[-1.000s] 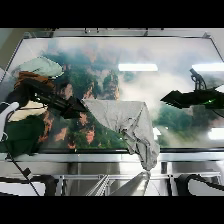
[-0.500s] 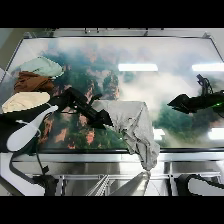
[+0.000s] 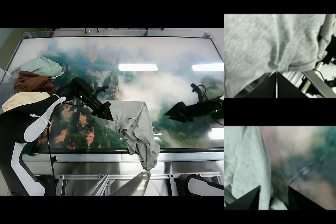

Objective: Fold the shirts.

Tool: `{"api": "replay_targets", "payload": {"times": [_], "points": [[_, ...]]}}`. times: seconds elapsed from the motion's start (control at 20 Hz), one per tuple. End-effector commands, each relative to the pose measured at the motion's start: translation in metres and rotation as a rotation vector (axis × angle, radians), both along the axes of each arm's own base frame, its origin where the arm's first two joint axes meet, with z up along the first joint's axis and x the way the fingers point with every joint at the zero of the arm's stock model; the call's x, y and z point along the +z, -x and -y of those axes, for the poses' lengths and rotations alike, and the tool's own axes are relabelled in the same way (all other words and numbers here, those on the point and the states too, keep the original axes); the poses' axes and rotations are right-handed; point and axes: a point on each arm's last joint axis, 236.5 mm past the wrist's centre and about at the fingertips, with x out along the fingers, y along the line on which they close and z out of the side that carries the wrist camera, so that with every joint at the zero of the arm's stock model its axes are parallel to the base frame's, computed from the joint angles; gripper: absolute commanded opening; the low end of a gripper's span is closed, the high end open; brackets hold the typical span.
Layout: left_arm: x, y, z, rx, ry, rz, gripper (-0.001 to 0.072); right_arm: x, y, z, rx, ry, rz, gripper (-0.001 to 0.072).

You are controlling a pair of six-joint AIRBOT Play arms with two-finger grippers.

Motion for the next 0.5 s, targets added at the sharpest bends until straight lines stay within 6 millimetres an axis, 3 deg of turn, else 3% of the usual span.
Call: {"api": "replay_targets", "payload": {"times": [0.0,0.05,0.15,0.2,0.35,0.45], "points": [[0.015,0.002,-0.014,-0.02,0.008,-0.059,0.0014,-0.02,0.037,-0.011,-0.02,-0.014,-0.093,0.0368],[0.017,0.008,-0.019,-0.03,0.004,-0.099,0.0074,-0.023,0.037,-0.01,-0.032,0.0,-0.086,0.0371],[0.023,0.022,-0.033,-0.046,0.002,-0.181,0.0508,-0.025,0.033,-0.007,-0.045,0.015,-0.073,0.0391],[0.023,0.027,-0.04,-0.03,-0.003,-0.203,0.0642,-0.024,0.033,-0.007,-0.043,0.015,-0.071,0.0391],[0.026,0.043,-0.056,0.054,-0.026,-0.208,0.0605,-0.019,0.031,-0.006,-0.036,0.025,-0.041,0.039],[0.03,0.043,-0.069,0.13,-0.062,-0.117,0.0418,-0.016,0.026,-0.003,-0.045,0.046,-0.004,0.0391]]}}
